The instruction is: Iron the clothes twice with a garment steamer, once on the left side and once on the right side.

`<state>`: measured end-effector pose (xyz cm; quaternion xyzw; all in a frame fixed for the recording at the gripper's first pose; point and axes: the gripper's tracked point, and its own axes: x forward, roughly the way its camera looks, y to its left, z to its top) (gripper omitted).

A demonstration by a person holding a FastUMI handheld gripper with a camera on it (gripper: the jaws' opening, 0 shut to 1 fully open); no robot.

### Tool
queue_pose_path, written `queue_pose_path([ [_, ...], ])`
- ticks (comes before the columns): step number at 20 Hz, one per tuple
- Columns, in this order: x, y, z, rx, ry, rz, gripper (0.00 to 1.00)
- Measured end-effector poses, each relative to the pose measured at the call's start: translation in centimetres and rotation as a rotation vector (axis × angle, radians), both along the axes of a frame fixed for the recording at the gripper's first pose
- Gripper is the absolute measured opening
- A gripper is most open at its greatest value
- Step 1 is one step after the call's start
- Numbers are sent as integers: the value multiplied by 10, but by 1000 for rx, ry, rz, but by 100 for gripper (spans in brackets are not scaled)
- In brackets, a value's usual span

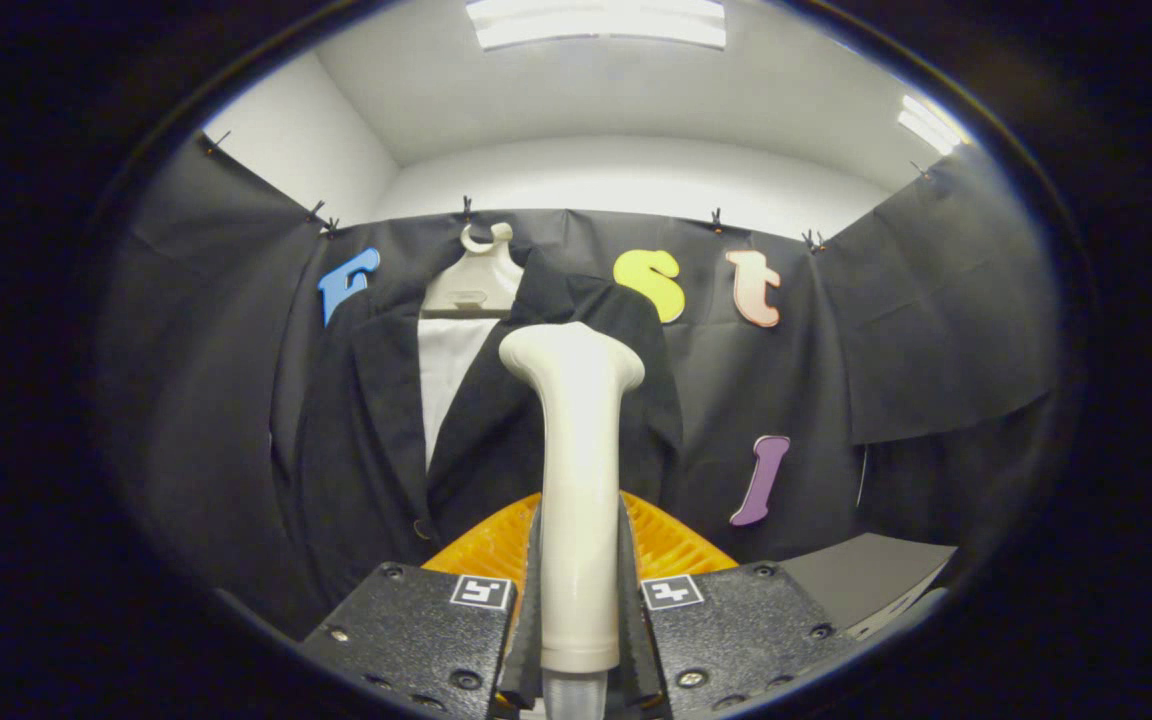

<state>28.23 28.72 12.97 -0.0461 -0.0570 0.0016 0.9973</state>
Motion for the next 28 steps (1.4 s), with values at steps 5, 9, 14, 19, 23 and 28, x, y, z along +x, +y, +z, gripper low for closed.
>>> queue_pose_path([
  [5, -16, -3, -47, -14, 96, 1, 34],
  [9, -29, -7, -83, -31, 162, -3, 34],
  [14, -47, -17, -124, -54, 236, -17, 34],
  [19, -65, -19, -166, -85, 316, -21, 34],
  [23, -73, -21, -188, -117, 349, -26, 34],
  [28, -92, -24, -227, -139, 421, -36, 34],
])
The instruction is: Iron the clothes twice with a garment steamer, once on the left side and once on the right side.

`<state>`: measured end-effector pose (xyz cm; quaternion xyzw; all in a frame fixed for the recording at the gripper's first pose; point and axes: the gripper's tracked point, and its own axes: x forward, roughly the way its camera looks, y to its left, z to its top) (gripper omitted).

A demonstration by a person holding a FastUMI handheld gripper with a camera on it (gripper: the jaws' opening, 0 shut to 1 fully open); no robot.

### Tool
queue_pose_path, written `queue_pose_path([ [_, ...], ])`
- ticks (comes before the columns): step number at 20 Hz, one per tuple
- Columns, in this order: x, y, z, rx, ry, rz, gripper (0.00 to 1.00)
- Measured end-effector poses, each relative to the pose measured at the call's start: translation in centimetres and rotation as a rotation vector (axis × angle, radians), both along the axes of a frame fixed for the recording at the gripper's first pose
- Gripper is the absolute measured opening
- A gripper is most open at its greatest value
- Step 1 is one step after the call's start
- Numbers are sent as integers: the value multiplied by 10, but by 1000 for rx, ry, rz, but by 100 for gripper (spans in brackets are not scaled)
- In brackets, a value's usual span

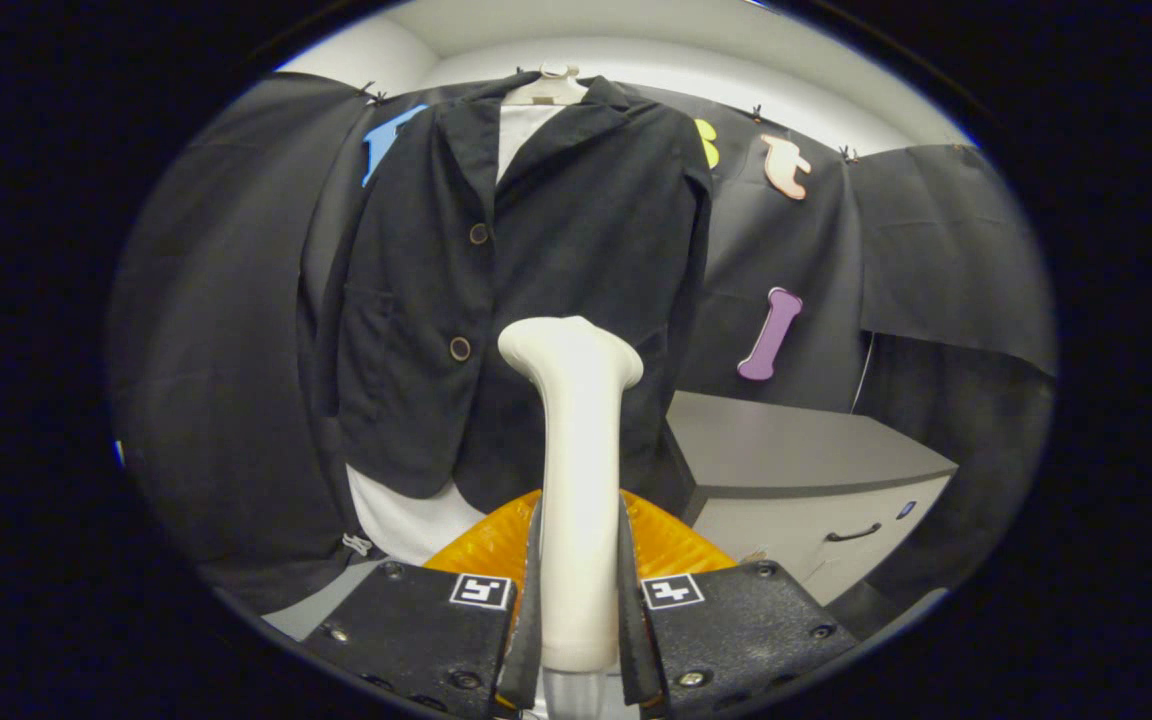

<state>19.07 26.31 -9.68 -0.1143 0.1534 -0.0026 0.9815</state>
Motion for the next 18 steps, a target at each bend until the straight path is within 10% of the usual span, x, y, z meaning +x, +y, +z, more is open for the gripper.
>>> queue_pose_path([
  [18, -32, -14, -124, -10, 298, -38, 34],
])
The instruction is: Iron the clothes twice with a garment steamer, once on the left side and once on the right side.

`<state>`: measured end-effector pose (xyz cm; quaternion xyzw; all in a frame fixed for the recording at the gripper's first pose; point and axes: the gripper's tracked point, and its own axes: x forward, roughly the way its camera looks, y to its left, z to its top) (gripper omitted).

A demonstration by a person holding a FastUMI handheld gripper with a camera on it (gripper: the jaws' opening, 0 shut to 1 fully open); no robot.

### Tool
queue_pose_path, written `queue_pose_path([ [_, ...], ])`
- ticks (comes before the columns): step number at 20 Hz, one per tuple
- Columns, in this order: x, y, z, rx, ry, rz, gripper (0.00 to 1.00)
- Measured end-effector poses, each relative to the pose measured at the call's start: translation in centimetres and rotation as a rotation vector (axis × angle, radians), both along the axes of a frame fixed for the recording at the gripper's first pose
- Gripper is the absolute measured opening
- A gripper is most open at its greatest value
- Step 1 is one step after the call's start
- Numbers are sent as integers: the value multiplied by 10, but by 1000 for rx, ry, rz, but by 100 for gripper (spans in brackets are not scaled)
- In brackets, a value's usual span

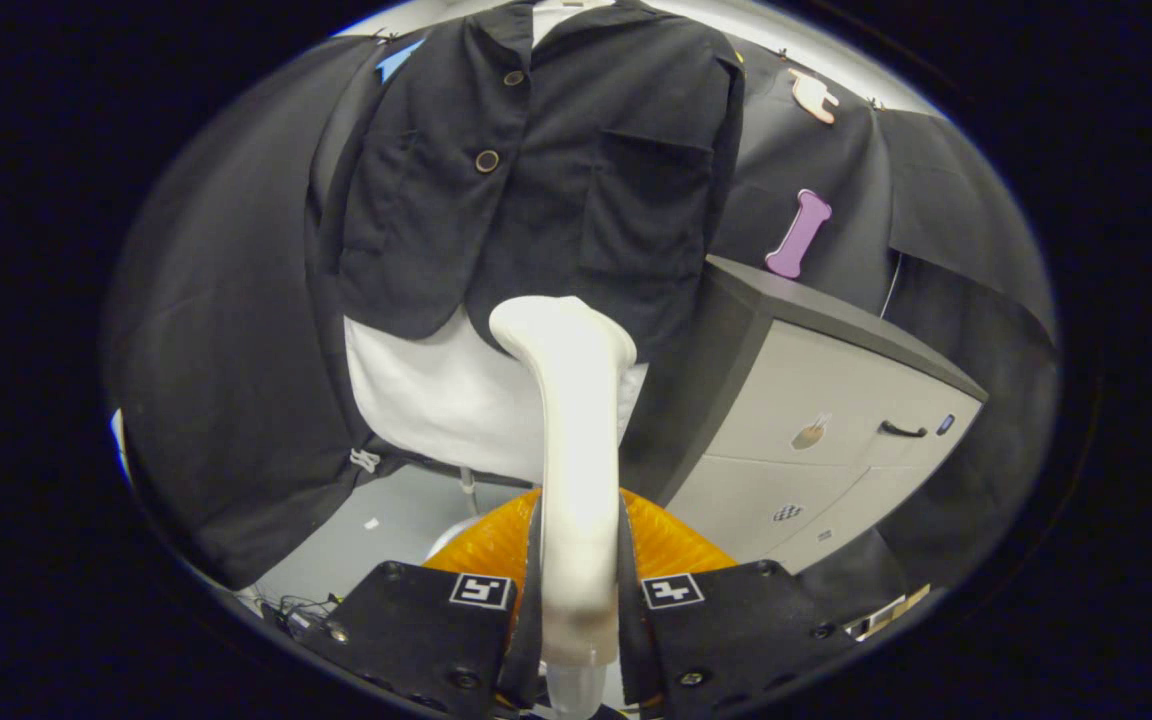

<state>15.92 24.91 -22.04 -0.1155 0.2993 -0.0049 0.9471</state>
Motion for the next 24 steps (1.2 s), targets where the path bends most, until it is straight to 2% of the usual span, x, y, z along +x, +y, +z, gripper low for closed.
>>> queue_pose_path([
  [3, 2, 9, 18, 12, -35, 5, 34],
  [6, 2, 24, 62, 22, -145, 47, 34],
  [13, 15, 80, 233, 98, -569, 137, 34],
  [16, 29, 109, 291, 114, -713, 184, 34],
  [20, 49, 142, 342, 145, -815, 220, 34],
  [24, 81, 175, 376, 117, -883, 259, 34],
])
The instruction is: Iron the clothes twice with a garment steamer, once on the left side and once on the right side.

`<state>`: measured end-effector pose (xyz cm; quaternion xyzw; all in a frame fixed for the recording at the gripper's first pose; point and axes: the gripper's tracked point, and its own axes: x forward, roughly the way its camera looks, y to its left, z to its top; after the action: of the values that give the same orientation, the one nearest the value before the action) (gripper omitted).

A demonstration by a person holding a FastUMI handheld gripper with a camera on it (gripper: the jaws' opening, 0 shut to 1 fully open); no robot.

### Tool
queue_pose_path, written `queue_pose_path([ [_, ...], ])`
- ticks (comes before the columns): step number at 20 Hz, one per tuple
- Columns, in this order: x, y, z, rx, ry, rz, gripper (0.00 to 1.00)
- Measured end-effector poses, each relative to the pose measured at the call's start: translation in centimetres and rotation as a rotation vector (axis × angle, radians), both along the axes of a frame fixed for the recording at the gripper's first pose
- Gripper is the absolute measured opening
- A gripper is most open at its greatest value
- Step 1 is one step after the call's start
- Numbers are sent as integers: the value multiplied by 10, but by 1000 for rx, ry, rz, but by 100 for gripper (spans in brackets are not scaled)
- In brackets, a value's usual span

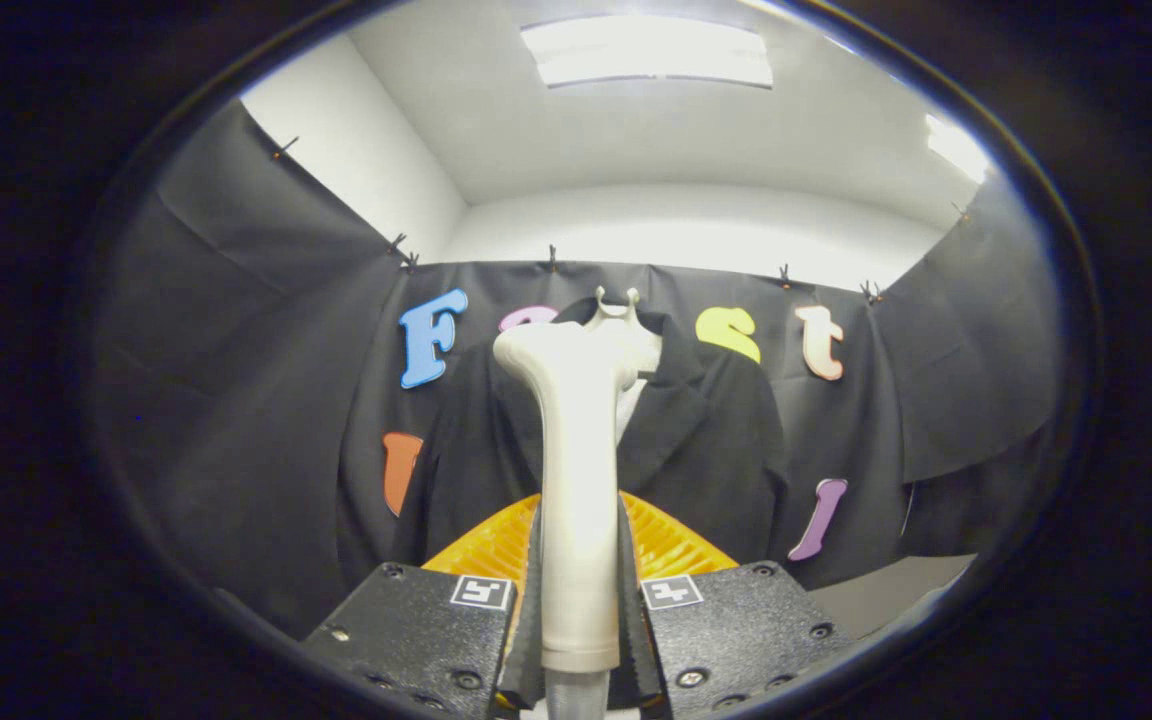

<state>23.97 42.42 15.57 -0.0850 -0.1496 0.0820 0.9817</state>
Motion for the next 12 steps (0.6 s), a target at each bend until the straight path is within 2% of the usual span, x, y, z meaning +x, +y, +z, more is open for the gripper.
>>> queue_pose_path([
  [3, 26, 26, 21, -14, -33, 16, 34],
  [7, 55, 45, 44, -31, -72, -3, 34],
  [12, 74, 60, 45, -53, -67, -11, 34],
])
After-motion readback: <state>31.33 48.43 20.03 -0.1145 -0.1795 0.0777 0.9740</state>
